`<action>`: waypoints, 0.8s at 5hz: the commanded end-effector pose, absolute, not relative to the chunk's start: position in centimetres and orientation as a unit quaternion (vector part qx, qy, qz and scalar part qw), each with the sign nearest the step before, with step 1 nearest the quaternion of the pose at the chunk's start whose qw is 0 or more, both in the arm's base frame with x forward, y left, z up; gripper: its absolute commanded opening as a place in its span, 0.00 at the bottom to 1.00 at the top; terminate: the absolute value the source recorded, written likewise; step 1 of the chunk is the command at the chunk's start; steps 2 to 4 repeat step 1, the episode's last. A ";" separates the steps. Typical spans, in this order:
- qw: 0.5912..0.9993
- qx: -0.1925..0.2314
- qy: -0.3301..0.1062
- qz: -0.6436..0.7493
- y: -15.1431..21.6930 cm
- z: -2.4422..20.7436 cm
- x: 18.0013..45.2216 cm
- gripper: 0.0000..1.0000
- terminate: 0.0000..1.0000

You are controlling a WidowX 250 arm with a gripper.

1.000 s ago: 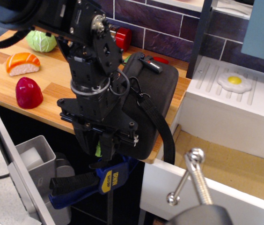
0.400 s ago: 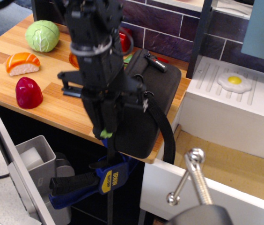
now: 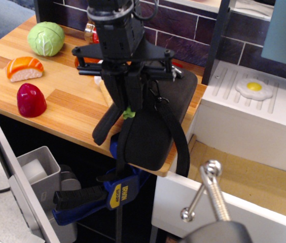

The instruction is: Unzip zipper bag

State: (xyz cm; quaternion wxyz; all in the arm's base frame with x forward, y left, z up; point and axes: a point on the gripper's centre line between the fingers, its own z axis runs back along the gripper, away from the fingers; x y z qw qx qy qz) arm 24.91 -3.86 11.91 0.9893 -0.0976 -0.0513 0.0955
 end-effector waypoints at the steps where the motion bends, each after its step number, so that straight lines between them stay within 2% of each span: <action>1: 0.988 -0.107 -0.073 0.080 -4.0 16.1 28.0 1.00 1.00; 4: 0.988 -0.107 -0.073 0.080 -4.0 16.1 28.0 1.00 1.00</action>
